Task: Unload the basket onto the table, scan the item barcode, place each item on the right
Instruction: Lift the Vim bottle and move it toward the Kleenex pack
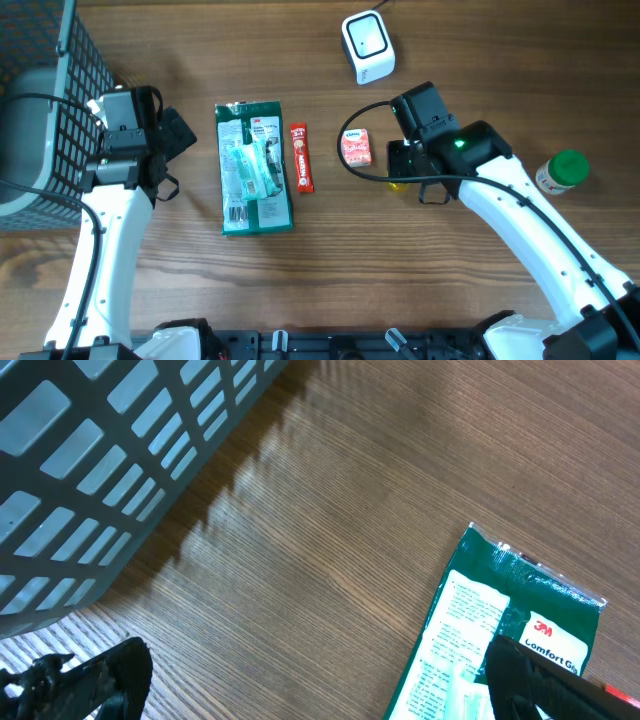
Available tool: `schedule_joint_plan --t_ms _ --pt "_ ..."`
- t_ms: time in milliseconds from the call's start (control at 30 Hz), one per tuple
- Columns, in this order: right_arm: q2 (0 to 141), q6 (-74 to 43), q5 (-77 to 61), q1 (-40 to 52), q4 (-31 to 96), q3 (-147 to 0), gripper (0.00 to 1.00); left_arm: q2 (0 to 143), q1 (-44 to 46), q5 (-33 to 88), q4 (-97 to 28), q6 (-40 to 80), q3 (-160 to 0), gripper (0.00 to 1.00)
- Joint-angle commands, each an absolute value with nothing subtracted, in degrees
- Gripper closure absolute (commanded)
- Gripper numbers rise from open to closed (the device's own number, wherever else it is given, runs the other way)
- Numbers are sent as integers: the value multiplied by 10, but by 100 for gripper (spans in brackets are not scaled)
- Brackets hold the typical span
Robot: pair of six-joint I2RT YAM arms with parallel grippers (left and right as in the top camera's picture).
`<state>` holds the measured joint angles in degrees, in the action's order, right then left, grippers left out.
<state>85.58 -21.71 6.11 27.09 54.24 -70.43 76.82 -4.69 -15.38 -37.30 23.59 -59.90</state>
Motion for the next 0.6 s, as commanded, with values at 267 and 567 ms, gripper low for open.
schedule_joint_plan --t_ms 267,567 --pt "854 -209 71 270 472 -623 55 766 -50 -161 -373 229 -604 0" --pt "854 -209 71 270 476 -643 9 766 -50 -161 -373 229 -604 0"
